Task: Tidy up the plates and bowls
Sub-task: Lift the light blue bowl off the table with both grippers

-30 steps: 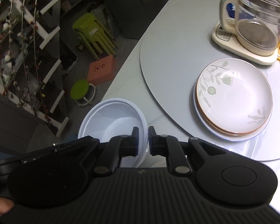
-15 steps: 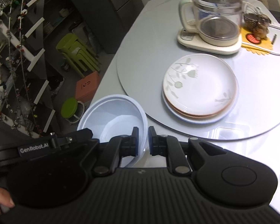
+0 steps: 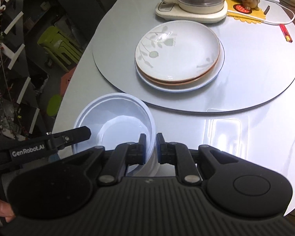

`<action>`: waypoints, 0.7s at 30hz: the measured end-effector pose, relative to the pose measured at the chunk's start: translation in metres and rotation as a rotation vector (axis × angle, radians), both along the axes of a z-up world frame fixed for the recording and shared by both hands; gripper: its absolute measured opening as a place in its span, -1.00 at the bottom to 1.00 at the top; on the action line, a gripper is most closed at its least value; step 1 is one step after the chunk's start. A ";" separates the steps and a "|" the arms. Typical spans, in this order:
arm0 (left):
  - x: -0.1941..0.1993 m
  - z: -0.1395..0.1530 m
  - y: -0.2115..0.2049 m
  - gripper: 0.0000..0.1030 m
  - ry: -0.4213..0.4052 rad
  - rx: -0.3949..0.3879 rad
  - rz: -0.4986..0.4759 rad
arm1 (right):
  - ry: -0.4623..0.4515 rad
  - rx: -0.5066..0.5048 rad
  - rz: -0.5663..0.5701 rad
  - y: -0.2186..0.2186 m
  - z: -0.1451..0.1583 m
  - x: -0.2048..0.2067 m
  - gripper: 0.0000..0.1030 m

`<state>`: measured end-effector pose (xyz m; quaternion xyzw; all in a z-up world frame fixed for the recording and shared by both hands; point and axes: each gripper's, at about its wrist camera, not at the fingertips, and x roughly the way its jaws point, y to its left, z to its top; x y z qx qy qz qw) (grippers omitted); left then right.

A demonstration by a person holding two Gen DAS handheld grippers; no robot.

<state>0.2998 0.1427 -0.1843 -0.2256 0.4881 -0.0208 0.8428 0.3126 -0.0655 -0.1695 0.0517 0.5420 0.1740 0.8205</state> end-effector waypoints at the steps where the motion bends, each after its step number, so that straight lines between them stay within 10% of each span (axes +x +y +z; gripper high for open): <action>1: -0.001 -0.005 0.001 -0.68 0.008 0.006 -0.004 | 0.005 -0.004 0.003 0.001 -0.005 -0.001 -0.74; 12: 0.004 -0.027 0.003 -0.66 0.047 0.017 -0.019 | 0.050 -0.008 -0.013 0.008 -0.025 -0.010 -0.70; 21: -0.005 -0.029 0.016 -0.18 0.098 -0.005 -0.002 | 0.099 0.031 -0.073 -0.001 -0.020 -0.008 -0.45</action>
